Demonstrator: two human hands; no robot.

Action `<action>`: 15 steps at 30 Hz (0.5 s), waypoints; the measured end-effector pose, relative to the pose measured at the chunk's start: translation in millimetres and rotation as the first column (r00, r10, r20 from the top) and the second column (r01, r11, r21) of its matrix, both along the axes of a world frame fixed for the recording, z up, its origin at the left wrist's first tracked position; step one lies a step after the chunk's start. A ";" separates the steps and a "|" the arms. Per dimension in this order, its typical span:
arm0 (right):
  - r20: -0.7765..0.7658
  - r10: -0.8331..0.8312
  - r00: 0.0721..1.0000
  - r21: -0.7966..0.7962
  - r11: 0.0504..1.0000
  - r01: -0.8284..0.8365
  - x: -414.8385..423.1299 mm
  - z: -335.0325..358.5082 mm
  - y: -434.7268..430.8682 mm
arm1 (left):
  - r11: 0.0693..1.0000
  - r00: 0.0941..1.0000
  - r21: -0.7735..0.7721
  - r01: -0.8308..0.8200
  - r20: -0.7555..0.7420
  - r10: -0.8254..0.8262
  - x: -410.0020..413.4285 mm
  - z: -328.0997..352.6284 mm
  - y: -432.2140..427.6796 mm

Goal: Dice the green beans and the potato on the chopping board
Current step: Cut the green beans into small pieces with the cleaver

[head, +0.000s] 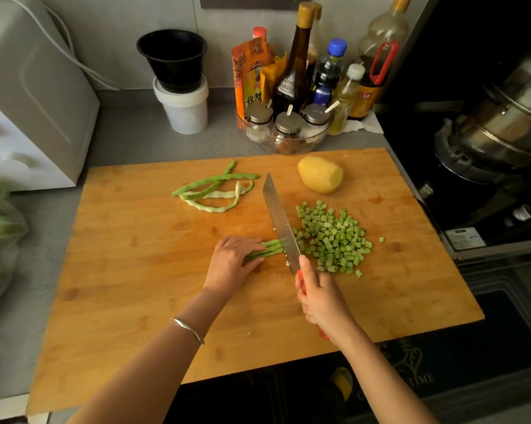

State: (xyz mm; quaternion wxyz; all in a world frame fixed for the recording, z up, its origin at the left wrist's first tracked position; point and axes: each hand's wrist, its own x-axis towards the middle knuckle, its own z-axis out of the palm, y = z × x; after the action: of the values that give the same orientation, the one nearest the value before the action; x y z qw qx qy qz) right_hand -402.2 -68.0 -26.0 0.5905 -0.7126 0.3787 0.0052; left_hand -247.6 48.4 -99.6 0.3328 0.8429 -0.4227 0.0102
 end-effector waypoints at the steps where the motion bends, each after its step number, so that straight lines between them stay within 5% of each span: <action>1: -0.002 0.009 1.000 -0.004 1.000 -0.009 0.3 -0.7 1.6 | 1.000 1.000 -0.011 -0.001 -0.020 0.000 0.0 0.0 -0.5; 15: -0.134 -0.039 0.990 -0.070 0.997 0.030 36.4 -15.0 -1.6 | 1.000 0.999 -0.009 -0.011 -0.035 0.011 0.8 -0.1 -1.7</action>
State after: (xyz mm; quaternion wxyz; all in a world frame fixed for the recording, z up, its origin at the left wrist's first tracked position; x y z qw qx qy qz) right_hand -365.8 -69.6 -41.0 0.5392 -0.7235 0.4300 0.0304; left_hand -246.8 46.7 -99.7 0.3440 0.8437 -0.4121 -0.0006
